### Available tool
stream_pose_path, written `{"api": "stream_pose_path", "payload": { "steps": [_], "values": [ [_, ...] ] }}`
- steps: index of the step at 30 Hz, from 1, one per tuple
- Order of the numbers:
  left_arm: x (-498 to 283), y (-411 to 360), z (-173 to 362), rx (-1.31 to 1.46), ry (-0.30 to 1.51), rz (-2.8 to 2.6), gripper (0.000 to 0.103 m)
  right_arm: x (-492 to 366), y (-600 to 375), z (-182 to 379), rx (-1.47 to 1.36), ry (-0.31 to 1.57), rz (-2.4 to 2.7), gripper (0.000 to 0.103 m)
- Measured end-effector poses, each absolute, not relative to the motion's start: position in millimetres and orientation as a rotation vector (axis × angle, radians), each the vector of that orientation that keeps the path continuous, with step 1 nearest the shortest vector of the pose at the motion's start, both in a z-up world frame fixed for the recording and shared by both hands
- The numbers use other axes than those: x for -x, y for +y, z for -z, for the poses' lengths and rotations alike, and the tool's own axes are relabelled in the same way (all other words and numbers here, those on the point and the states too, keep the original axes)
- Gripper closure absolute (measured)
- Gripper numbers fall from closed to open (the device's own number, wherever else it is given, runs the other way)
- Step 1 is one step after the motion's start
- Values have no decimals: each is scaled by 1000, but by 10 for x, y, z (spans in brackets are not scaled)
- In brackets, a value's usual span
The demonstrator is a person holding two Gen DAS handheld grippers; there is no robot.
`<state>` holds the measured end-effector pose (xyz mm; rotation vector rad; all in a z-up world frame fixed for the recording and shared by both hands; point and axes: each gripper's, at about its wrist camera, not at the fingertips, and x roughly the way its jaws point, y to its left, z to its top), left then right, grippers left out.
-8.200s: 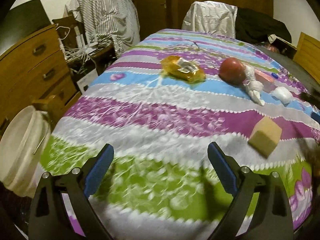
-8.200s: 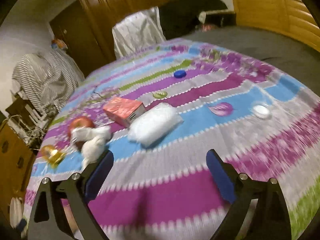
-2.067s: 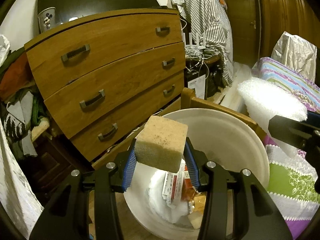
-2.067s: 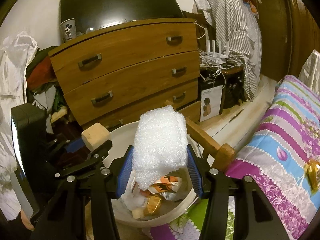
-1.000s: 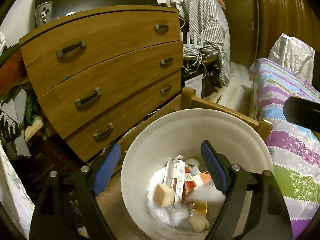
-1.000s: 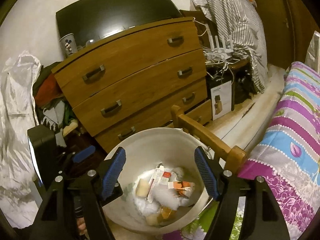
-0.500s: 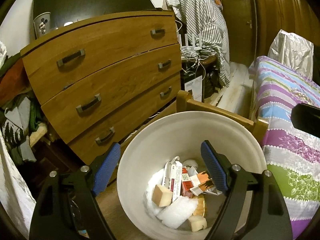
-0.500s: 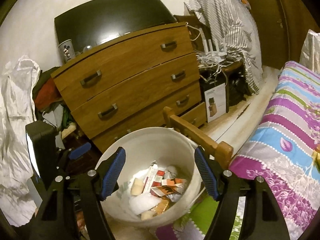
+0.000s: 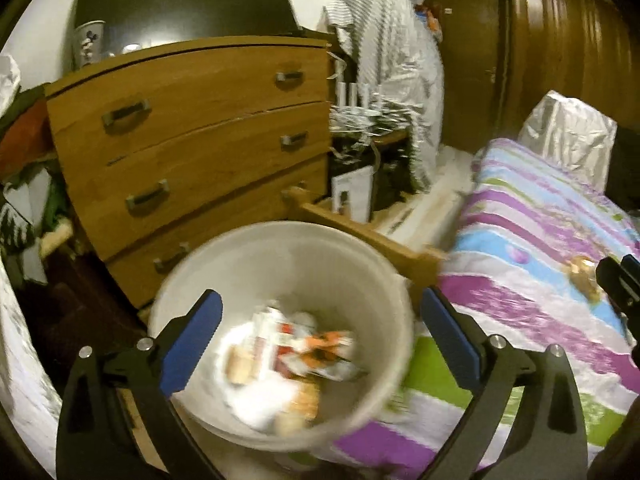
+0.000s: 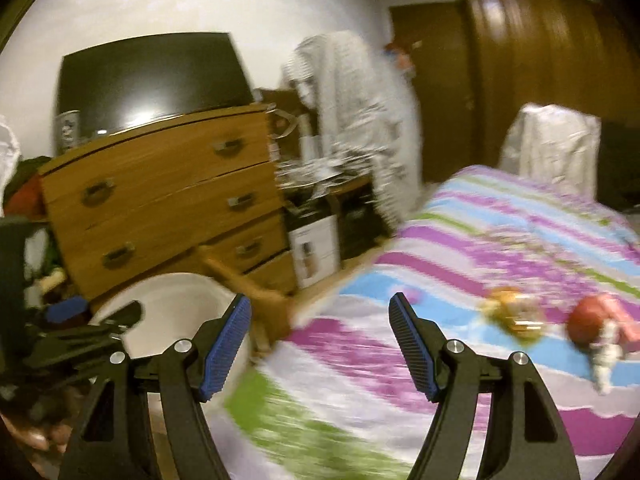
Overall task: Collect trash
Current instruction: 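Move both open tools back toward the trash on the bed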
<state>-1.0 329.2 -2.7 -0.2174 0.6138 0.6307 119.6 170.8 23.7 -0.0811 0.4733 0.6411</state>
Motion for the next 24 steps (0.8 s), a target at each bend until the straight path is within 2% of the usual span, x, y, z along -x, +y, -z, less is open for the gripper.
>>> {"api": "stream_pose_path", "payload": {
  "steps": [7,9,11,14,19,24],
  "values": [
    [-380,2613,334,173,712,-500,6,-1549,279,37,52,520,-406,30],
    [-496,2419,437,151,742,-469,6,-1734,-255,145,19,551,-338,24],
    [-592,2249,527,125,767,-442,6,-1940,-690,253,-3,584,-300,14],
    [-704,2034,650,91,794,-423,6,-2367,-1227,446,-6,674,-258,13],
    [-859,1889,824,78,858,-410,6,-3091,-1529,665,17,820,-326,13],
    [-884,1951,902,93,897,-439,6,-3643,-1320,834,233,923,-449,13]
  ]
}}
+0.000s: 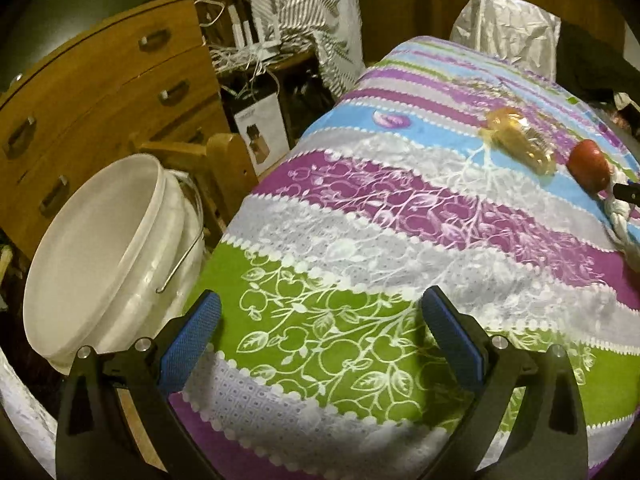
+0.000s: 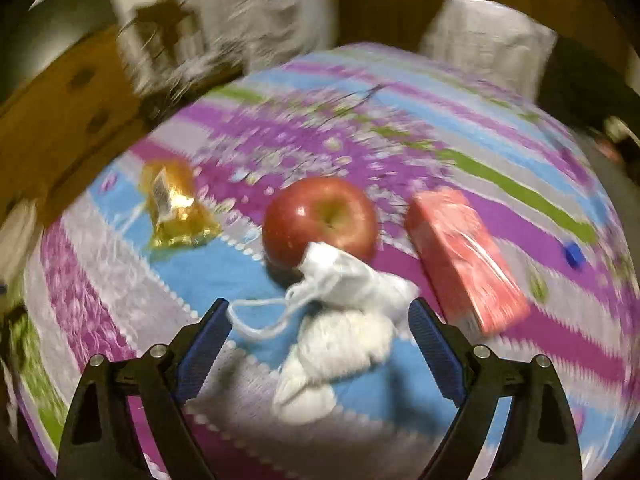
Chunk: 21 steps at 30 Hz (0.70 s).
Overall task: Collect trash
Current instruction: 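Move both open tools back toward the trash on the bed, then grasp the white cloth with the right tool while the left tool grasps the white rope bundle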
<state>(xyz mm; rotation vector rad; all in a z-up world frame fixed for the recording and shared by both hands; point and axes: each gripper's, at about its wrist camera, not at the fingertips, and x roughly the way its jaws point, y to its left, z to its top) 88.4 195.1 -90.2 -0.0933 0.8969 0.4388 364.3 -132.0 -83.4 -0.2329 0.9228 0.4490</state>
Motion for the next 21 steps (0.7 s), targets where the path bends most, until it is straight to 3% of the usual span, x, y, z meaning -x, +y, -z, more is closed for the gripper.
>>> {"api": "stream_pose_path", "payload": {
  "steps": [4,7,13,17,21],
  "values": [
    [-899,1999,963,131,930,-445,6,-3887,-1322,1042,244,1021,-506,14],
    [-892,1990,973,131,928,-439,6,-3661,-1346,1157,175,1114,-624,20],
    [-906,1986,996,130,918,-444,6,-2299,-1431,794,197,981,-765,18],
    [-888,1948,994,133,917,-442,6,-2107,-1683,728,114,902,-627,18],
    [-825,1887,986,122,921,-441,6,-2463,-1921,758,13,828,-435,18]
  ]
}}
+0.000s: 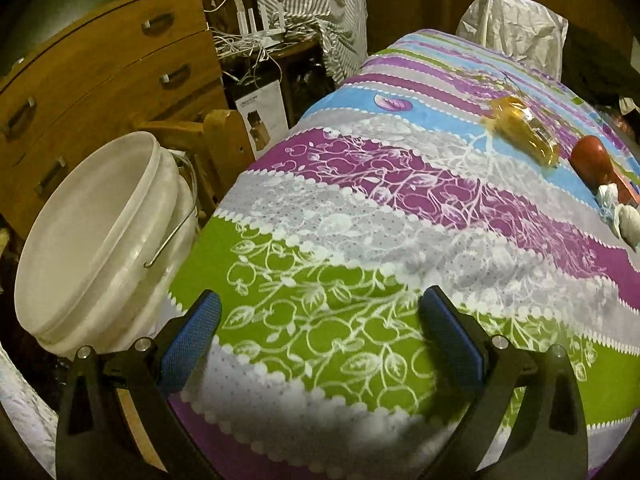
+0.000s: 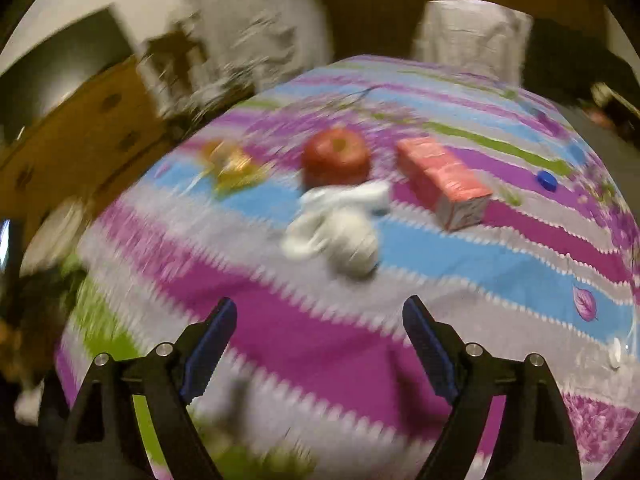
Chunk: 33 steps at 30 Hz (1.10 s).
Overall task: Collect trash
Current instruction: 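Grasp the white cloth with the right tool while the left tool grasps the white rope bundle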
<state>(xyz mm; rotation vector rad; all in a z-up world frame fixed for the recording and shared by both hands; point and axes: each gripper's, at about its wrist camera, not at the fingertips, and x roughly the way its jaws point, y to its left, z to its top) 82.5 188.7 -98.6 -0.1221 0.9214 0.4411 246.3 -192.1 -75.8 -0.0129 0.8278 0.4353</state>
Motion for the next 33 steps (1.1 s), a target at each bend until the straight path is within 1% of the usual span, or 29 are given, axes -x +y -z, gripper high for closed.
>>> {"api": "stream_pose_path", "payload": {
  "steps": [1,3,4,5,6,7,8,12,17,20,23,25,27,29,31,33],
  "values": [
    [-819,1882,982,121,923,-439,6,-2534,-1917,771,7,820,-426,18],
    [-807,1860,968,119,928,-430,6,-2772,-1869,861,6,842,-431,24],
    [-808,1845,961,117,929,-425,6,-2879,-1825,919,2,861,-441,33],
    [-814,1832,955,114,929,-421,6,-2973,-1776,978,6,884,-451,46],
    [-821,1819,951,110,929,-416,6,-3031,-1740,1031,17,898,-448,55],
    [-828,1793,936,105,926,-406,6,-3089,-1717,1101,40,920,-426,69],
    [-835,1760,914,101,921,-392,6,-3105,-1734,1129,38,919,-407,71],
    [-885,1533,758,56,857,-292,6,-2824,-1946,975,-113,843,-444,72],
    [-1111,929,574,-28,775,-39,6,-2099,-2323,746,-271,716,-422,72],
    [-1321,516,511,-84,724,109,6,-1711,-2560,720,-338,688,-364,72],
    [-1584,190,522,-93,722,253,6,-1362,-2726,779,-426,694,-290,72],
    [-1795,7,559,-94,721,301,9,-1184,-2764,872,-509,709,-293,72],
    [-2012,-143,629,-88,735,332,11,-1045,-2699,954,-520,726,-282,72],
    [-2252,-253,747,-71,771,358,16,-958,-2579,1062,-446,746,-210,72],
    [-2476,-329,861,-34,827,378,25,-960,-2553,1203,-420,772,-189,69],
    [-2701,-378,974,1,882,387,28,-948,-2603,1289,-468,767,-217,68]
  ]
}}
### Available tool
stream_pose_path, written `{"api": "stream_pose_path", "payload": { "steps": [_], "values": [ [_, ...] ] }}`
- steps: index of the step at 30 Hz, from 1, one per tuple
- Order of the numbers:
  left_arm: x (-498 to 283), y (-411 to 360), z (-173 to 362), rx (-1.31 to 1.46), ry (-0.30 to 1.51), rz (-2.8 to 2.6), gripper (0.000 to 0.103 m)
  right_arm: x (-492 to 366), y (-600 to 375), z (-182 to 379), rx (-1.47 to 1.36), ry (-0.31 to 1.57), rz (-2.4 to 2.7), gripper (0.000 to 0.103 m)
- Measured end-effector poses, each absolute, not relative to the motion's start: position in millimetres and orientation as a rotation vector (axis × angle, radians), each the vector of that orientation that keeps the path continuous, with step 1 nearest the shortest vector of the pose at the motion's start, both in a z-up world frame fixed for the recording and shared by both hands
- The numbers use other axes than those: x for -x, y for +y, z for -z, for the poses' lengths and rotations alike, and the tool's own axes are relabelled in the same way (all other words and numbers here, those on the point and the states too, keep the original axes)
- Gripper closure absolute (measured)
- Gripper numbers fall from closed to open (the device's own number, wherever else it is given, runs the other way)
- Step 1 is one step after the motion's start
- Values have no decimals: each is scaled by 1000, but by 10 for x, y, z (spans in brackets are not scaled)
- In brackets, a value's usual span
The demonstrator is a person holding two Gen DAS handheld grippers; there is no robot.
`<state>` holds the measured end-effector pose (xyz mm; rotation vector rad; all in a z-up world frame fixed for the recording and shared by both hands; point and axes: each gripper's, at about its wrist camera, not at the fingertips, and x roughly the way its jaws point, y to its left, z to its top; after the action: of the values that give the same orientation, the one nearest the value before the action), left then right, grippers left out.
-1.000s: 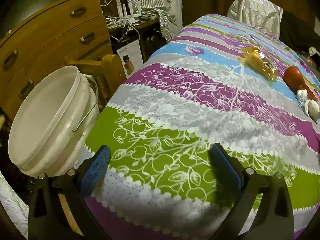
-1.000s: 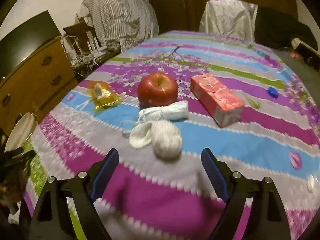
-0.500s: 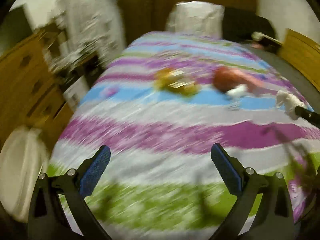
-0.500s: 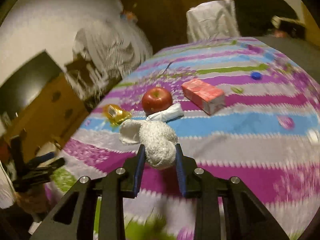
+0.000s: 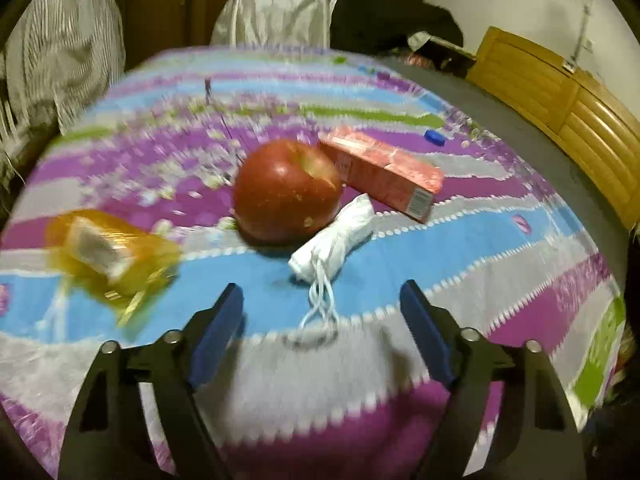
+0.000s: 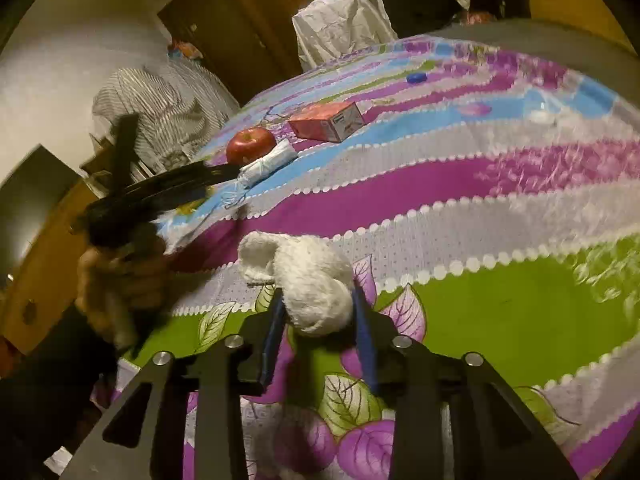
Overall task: Collect trash
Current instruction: 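Grasp the white cloth with the right tool while the left tool grasps the white rope bundle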
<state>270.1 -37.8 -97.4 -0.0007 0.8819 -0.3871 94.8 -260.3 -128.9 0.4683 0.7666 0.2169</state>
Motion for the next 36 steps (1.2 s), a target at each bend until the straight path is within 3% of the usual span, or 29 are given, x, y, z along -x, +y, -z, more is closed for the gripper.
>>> {"api": "stream_pose_path", "payload": {
  "steps": [3,5,7,11,13,23,30,32,33,34,36],
  "values": [
    [-2842,-464,1044,-25,911,389,29,-936,-2622,1316,-487,761,-242,65],
    [-2907,-517,1063,-42,913,399,35,-915,-2617,1319,-499,755,-259,62],
    [-2942,-564,1112,-43,942,431,76,-907,-2622,1302,-496,748,-274,57],
    [-2892,-609,1128,-61,930,476,83,-865,-2703,1241,-492,723,-274,42],
    [-2789,-523,1078,-26,931,470,83,-881,-2764,1205,-492,720,-275,40],
    [-1233,586,751,-48,914,221,83,-634,-2764,893,-364,623,-299,30],
    [-660,1120,970,-43,921,95,77,-744,-2392,896,-193,662,-316,25],
    [-608,1156,900,-33,894,106,66,-783,-2326,925,-152,700,-309,25],
    [-580,1159,852,-34,877,111,45,-779,-2313,923,-136,707,-304,24],
    [-532,1174,755,-42,831,118,32,-767,-2316,900,-111,710,-288,20],
    [-458,1183,647,-59,771,131,31,-779,-2360,880,-101,708,-275,16]
  ]
}}
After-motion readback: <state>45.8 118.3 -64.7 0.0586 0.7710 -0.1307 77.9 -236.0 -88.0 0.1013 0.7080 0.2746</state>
